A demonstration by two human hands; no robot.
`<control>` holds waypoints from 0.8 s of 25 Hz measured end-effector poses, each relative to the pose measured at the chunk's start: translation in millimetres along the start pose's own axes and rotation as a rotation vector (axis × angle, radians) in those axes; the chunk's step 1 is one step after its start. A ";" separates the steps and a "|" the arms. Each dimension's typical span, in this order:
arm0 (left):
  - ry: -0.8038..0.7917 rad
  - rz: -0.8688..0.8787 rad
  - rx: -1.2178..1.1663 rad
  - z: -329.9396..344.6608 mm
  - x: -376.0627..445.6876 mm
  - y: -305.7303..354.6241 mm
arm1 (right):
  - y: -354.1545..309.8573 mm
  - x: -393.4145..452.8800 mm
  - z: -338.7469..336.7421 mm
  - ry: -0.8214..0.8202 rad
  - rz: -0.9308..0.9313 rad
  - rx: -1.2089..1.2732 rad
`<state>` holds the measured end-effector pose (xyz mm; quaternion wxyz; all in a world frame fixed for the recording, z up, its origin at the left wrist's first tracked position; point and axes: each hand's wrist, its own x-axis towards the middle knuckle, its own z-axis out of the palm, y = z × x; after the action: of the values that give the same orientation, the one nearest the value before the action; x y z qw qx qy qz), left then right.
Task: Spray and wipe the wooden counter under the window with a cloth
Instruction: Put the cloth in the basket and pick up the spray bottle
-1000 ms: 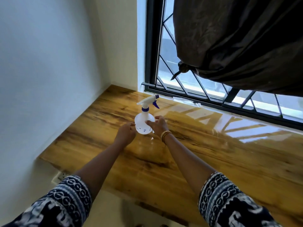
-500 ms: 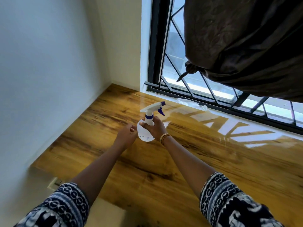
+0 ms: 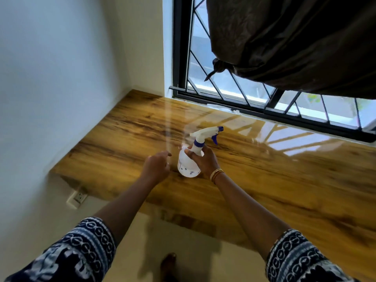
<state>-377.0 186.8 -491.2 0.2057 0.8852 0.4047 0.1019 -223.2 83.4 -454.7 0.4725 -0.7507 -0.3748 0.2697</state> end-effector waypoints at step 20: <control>-0.176 0.229 0.093 95.6 -424.0 148.9 | 115.1 -441.6 -82.5 0.214 0.165 0.033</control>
<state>-519.7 -249.2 -516.1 0.1864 0.9396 0.2857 0.0277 -378.5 -350.8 -503.6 0.4981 -0.7956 -0.2549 0.2321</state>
